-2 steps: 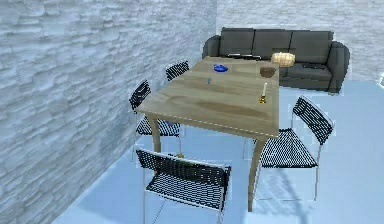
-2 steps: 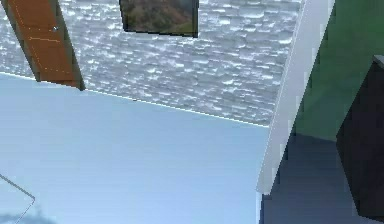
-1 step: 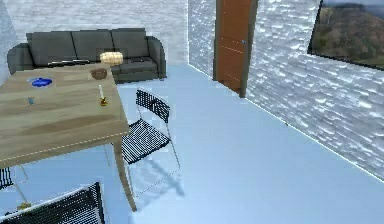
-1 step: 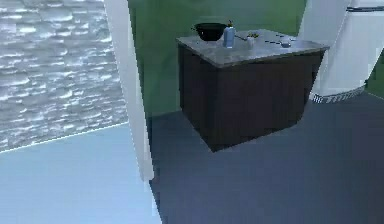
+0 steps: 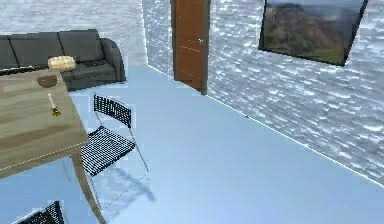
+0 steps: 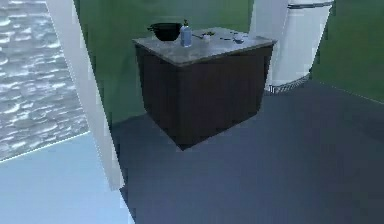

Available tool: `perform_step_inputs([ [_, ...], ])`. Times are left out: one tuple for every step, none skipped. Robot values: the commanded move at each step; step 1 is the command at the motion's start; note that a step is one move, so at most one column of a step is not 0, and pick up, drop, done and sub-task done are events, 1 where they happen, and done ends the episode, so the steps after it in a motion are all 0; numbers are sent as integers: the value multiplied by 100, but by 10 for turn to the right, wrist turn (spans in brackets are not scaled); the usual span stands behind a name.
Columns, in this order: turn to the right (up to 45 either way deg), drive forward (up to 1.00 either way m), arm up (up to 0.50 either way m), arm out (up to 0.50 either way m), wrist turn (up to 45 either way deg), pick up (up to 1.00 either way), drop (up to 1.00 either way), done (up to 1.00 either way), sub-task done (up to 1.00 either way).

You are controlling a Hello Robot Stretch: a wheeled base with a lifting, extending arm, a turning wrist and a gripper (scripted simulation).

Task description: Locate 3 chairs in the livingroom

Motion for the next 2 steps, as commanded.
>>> perform_step_inputs([
  [0,40,0,0,0,0,0,0,0],
  [-360,0,0,0,0,0,0,0,0],
])
